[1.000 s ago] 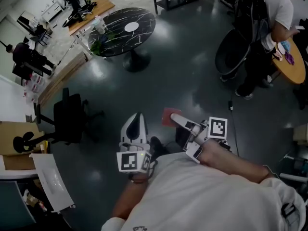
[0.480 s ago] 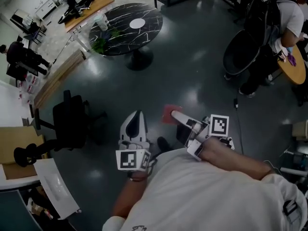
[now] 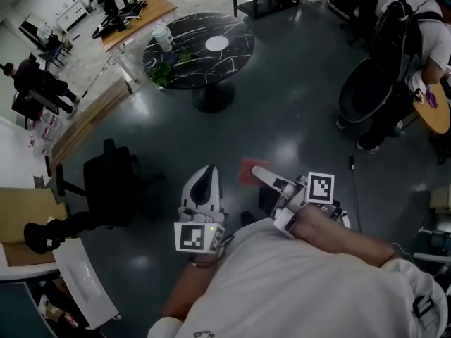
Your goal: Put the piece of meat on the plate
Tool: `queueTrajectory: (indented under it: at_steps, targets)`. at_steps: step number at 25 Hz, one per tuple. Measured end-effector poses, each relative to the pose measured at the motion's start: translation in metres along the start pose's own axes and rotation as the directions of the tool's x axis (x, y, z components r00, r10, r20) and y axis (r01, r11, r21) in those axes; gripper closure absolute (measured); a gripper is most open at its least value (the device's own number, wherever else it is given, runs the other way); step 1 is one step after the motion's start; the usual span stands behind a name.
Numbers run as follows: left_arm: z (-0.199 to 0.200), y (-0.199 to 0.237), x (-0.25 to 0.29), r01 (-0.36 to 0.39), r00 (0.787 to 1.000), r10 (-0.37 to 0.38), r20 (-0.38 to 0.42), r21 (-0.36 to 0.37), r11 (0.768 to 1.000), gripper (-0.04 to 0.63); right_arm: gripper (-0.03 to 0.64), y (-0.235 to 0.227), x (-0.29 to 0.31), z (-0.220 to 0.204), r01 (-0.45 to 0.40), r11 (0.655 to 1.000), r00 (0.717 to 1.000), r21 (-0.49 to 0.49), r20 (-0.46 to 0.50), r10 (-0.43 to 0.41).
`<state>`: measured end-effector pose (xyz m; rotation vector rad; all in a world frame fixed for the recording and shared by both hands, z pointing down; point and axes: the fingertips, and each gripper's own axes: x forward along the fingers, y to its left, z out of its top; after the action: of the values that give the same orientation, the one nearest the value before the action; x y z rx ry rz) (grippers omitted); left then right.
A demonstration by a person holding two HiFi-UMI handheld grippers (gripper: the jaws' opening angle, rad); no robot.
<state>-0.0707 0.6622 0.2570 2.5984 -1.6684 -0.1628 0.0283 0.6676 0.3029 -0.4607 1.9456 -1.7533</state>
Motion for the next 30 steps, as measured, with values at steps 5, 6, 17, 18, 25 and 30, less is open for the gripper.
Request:
queueTrajectory:
  at_steps: [5,6,17,18,25,30]
  targets:
    - [0.001,0.018,0.000,0.002,1.000,-0.002,0.000,-0.005,1.000,0.589,0.527,0.001,0.023,-0.001,-0.014,1.000,1.000,-0.002,-0.006,0.014]
    - [0.000,0.022,0.002,0.003,1.000,-0.003,-0.005,-0.014,1.000,0.589,0.528,-0.001,0.027,-0.001,-0.014,1.000,1.000,0.002,-0.008,0.014]
    - [0.002,0.039,0.020,-0.011,1.000,0.011,-0.008,-0.010,1.000,0.589,0.526,-0.006,0.056,0.014,-0.022,1.000,0.999,0.020,-0.045,0.023]
    - [0.003,0.041,0.023,-0.018,1.000,0.018,-0.008,-0.015,1.000,0.589,0.528,-0.006,0.059,0.017,-0.024,0.999,0.998,0.021,-0.050,0.026]
    - [-0.009,0.045,0.049,-0.050,0.999,0.050,-0.019,-0.029,0.998,0.589,0.528,-0.019,0.073,0.044,-0.020,0.999,0.997,0.033,-0.079,0.023]
    - [-0.015,0.042,0.081,-0.056,0.998,0.055,-0.030,-0.036,0.998,0.589,0.526,-0.023,0.078,0.077,-0.012,0.999,0.997,0.037,-0.076,0.014]
